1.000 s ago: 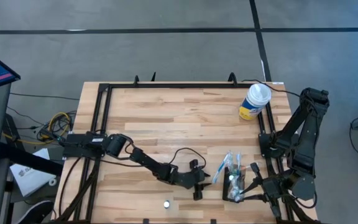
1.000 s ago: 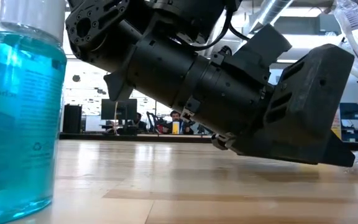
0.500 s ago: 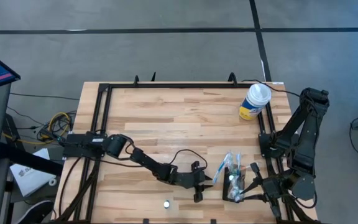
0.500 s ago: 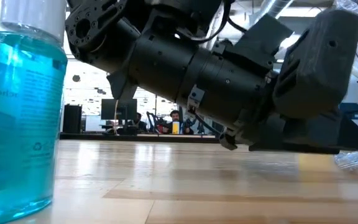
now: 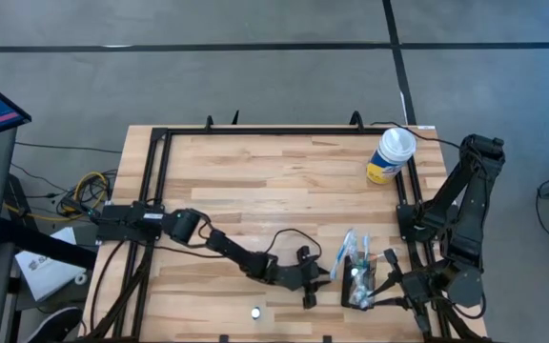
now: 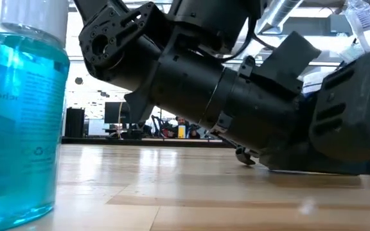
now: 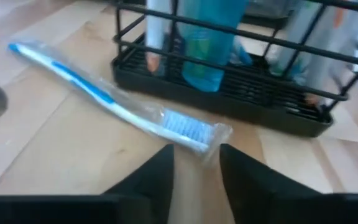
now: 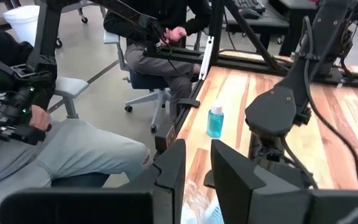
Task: Pick & Place toothbrushing station
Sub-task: Put the blue toothbrush into the black wire organizer
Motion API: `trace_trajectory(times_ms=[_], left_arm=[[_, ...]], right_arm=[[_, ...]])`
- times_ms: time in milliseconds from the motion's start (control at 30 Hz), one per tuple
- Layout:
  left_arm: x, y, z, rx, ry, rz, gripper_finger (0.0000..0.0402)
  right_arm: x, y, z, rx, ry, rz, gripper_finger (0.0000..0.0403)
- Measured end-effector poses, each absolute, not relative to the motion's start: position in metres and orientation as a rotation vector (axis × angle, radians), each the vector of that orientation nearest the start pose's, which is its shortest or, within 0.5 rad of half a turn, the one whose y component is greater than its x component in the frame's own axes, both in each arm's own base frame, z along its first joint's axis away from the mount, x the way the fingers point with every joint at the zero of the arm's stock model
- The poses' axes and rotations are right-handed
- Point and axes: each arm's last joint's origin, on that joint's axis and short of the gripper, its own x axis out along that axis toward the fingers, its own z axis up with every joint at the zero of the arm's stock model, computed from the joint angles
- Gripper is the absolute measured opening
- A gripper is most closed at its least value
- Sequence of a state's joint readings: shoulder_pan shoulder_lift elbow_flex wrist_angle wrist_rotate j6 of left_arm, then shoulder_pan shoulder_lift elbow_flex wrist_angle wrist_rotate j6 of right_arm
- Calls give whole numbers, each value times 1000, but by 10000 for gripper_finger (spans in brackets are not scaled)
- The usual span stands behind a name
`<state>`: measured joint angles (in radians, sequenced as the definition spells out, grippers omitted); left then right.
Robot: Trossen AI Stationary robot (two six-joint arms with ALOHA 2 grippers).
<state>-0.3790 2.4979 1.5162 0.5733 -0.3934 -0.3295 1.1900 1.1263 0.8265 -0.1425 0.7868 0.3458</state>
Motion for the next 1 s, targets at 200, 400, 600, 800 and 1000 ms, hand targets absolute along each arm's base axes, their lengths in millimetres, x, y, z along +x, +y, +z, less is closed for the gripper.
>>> trace_trajectory(times_ms=[200,400,600,800,1000], left_arm=[[472,-171,57,-159,408,98,14],[467,-168,70,-79,504,119,1],[454,-167,91,68,581,187,0],[447,-163,119,66,526,206,0],[435,-165,151,108,462,239,0]], right_arm=[[108,214,285,-53,326,342,67],[108,213,284,-39,335,336,67],[107,213,284,-43,337,335,67],[108,213,284,-42,337,334,67],[112,211,284,-44,337,315,67]])
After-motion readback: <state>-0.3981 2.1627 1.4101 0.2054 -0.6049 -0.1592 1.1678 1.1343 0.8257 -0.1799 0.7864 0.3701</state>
